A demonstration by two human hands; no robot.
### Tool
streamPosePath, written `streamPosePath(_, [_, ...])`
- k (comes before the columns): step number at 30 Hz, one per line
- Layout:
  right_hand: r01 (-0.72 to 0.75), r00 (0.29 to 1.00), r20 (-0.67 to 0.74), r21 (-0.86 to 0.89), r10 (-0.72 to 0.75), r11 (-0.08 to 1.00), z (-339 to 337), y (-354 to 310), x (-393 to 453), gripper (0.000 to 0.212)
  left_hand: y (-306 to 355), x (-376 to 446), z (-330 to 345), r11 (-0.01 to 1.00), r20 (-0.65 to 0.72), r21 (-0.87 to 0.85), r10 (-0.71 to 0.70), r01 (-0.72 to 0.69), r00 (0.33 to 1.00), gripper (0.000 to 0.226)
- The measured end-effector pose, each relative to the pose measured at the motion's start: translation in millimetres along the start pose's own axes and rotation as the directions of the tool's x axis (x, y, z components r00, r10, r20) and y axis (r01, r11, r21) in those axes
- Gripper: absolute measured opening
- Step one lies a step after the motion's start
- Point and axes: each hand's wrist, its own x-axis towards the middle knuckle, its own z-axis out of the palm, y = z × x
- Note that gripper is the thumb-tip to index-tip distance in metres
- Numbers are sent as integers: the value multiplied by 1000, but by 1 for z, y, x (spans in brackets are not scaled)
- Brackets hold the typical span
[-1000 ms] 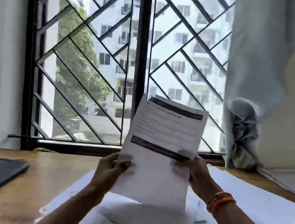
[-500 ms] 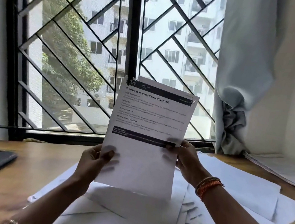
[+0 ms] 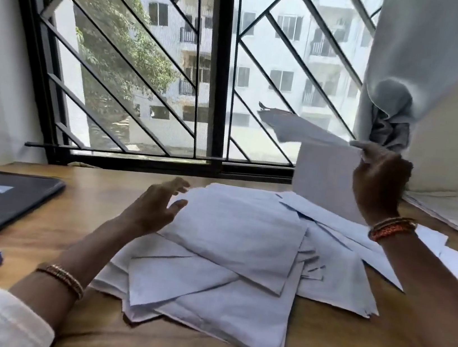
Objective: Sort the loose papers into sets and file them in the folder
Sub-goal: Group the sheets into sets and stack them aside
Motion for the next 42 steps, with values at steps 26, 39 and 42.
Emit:
streamPosePath(26, [385, 146, 977, 87, -154, 919, 96, -148, -95, 16, -14, -11, 13, 918, -333, -72, -390, 389, 858, 27])
streamPosePath(39, [80, 280, 958, 47, -67, 996, 116, -142, -84, 23, -15, -17, 8, 673, -105, -550, -643, 494, 759, 62])
streamPosePath(42, [20, 330, 941, 71, -73, 997, 117, -135, -87, 27, -14, -14, 6, 605, -40, -595, -679, 529, 733, 70])
